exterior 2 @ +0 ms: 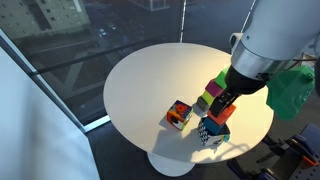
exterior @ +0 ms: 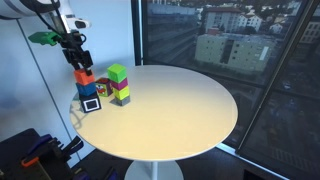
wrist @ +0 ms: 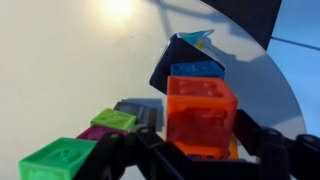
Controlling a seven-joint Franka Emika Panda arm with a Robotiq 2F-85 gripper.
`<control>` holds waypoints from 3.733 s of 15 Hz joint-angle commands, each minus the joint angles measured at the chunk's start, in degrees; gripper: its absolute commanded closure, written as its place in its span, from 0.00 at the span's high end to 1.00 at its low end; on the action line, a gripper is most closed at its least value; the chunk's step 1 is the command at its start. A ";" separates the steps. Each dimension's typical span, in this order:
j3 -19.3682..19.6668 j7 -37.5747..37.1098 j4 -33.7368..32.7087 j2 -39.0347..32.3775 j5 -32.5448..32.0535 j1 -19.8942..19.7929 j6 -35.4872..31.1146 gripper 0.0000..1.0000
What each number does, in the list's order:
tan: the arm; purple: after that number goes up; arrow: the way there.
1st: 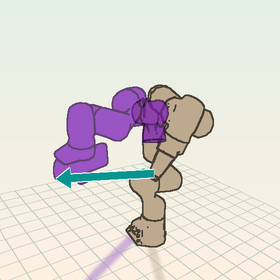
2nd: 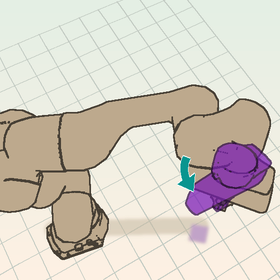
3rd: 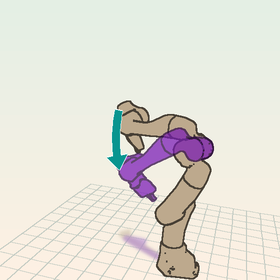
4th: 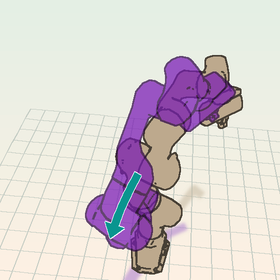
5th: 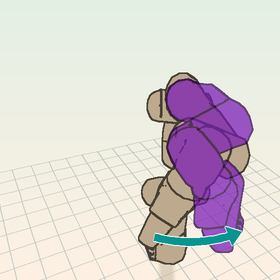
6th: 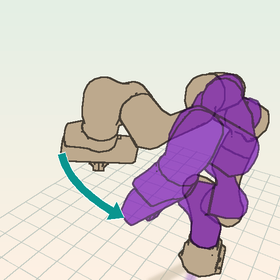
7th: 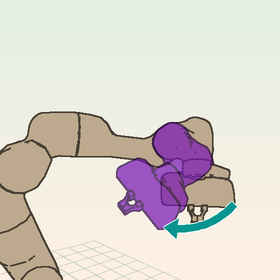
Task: Pick up the orange block and put it on the blue block
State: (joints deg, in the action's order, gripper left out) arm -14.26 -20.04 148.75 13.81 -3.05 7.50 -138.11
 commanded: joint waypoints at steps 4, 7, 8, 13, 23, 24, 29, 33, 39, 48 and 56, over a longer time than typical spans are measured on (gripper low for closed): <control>0.84 0.01 -1.30 0.95 0.50 0.09 0.91 1.00; 1.60 0.41 -1.88 1.54 1.97 0.17 1.35 1.00; 1.95 0.60 -2.20 1.73 2.62 0.17 1.59 1.00; 3.86 0.86 -4.13 3.18 5.71 -0.43 2.53 1.00; 6.22 1.14 -6.32 6.82 2.01 -5.21 8.95 1.00; 6.54 1.45 -6.50 7.13 1.63 -5.66 10.05 1.00; 8.83 5.02 -8.09 8.10 0.08 -7.51 17.19 1.00; 10.90 9.09 -9.92 8.77 -0.03 -8.23 23.38 1.00; 13.40 15.19 -13.06 10.87 0.32 -8.24 32.47 1.00; 14.93 17.77 -13.72 17.36 1.15 -8.38 39.02 1.00; 14.65 16.74 -13.05 19.68 1.06 -8.39 37.46 1.00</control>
State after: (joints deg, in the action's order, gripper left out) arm 0.64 -3.47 135.85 33.54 -2.15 -0.55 -100.81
